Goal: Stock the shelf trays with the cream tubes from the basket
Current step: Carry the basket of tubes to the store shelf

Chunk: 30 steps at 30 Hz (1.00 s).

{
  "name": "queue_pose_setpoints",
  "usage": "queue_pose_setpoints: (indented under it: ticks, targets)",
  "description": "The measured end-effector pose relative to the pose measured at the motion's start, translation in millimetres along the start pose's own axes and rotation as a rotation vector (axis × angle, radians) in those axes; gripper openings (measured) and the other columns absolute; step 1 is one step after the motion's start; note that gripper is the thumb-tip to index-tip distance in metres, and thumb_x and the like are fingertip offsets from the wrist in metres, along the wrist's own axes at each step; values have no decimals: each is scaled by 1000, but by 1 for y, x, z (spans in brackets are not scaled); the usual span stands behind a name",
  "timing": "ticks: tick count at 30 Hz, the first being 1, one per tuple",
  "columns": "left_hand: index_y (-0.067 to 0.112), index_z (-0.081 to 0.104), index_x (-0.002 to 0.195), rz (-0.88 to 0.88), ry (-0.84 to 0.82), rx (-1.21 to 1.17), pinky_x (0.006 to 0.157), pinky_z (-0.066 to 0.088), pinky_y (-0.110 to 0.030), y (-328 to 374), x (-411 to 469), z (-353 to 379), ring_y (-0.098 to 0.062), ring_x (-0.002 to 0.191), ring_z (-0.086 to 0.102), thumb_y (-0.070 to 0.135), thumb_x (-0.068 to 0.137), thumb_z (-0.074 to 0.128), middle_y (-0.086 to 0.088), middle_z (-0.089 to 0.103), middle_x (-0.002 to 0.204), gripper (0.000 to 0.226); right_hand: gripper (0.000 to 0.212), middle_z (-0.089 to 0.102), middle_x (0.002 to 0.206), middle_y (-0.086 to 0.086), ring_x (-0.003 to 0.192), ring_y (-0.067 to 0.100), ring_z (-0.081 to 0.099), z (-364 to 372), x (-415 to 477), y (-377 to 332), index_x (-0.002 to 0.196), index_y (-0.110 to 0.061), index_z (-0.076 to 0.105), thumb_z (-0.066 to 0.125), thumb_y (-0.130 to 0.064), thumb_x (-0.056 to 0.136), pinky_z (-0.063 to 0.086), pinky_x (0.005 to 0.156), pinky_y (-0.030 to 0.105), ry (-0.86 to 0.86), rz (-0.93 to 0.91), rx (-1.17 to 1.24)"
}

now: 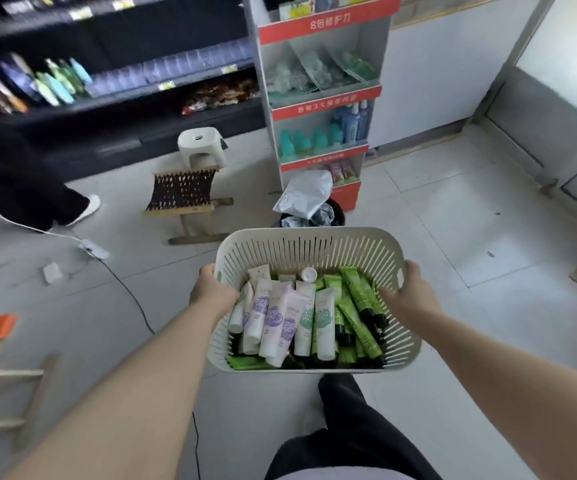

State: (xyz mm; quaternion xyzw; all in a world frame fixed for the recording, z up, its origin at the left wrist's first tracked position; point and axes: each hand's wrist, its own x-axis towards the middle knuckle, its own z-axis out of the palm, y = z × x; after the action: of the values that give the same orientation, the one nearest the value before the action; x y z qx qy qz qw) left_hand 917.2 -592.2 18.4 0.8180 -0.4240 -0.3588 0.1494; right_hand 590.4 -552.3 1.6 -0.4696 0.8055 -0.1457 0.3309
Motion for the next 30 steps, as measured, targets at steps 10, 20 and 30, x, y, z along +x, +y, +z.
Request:
queue_pose_setpoints:
  ticks: [10,20,30]
  targets:
    - [20,43,129,-268,160,-180,83,52,-40,-19,86,-82,-28,97,56,8,78,71,0,53,105,59,68,58,121,16,92,28,58,64,99,-154,143,-15,22,61,-28,90,47,69,35,-229,-197,-79]
    - [15,50,127,-357,238,-362,77,50,-36,-38,195,-172,-29,97,60,4,74,72,-6,61,109,59,58,60,111,15,86,35,63,127,167,-327,135,-19,27,55,-33,86,55,73,50,-280,-329,-162]
    - [14,49,127,-218,121,-324,91,52,-46,-29,362,-279,-28,103,61,12,74,77,-7,63,115,60,61,55,118,15,86,31,61,211,224,-459,139,-19,23,53,-37,89,54,73,44,-218,-234,-97]
